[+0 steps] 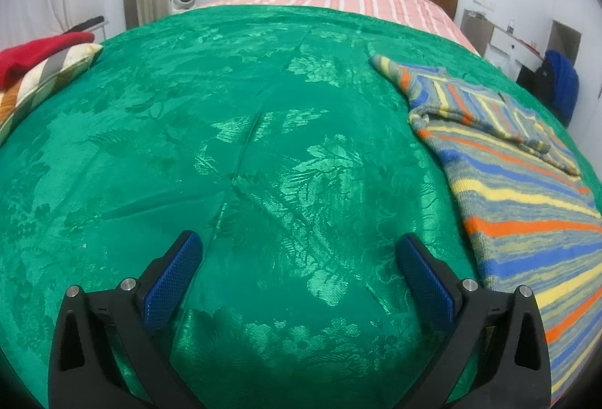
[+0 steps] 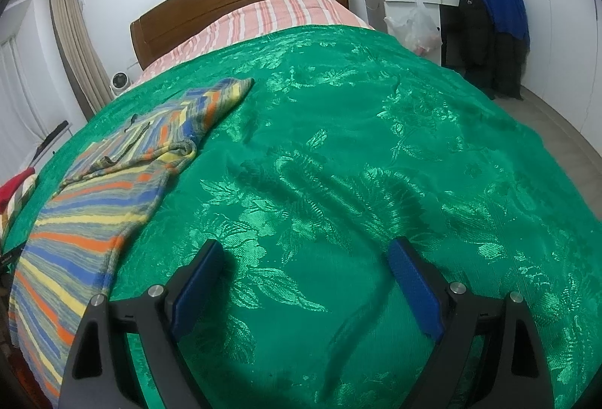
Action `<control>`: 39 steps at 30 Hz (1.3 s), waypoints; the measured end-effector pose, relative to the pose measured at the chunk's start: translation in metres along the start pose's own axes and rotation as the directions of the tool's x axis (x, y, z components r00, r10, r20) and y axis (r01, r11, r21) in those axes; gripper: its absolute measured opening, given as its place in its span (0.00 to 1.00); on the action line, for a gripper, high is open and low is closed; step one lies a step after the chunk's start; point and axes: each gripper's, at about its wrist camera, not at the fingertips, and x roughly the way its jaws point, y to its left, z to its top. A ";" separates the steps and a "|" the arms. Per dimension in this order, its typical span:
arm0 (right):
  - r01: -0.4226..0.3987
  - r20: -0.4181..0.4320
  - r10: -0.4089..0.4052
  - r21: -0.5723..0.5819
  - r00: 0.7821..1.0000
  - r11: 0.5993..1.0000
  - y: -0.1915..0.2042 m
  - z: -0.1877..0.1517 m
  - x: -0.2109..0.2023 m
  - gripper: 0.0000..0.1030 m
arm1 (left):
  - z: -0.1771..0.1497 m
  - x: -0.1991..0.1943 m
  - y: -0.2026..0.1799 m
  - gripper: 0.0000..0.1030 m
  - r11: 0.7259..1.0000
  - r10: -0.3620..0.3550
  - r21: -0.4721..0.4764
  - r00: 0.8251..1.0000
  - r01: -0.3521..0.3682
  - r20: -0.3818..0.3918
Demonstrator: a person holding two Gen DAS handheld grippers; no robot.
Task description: Fold small clothes
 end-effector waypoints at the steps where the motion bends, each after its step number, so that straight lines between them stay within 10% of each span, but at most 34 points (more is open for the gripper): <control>1: 0.005 -0.003 -0.005 -0.003 1.000 1.000 0.001 0.000 0.001 0.86 | 0.000 0.000 0.000 1.00 1.000 0.000 0.000 1.000 0.000 0.000; 39: 0.039 -0.015 -0.039 -0.028 0.999 0.999 0.007 0.000 0.003 0.89 | -0.001 0.001 -0.002 1.00 1.000 0.023 0.011 1.000 -0.023 0.013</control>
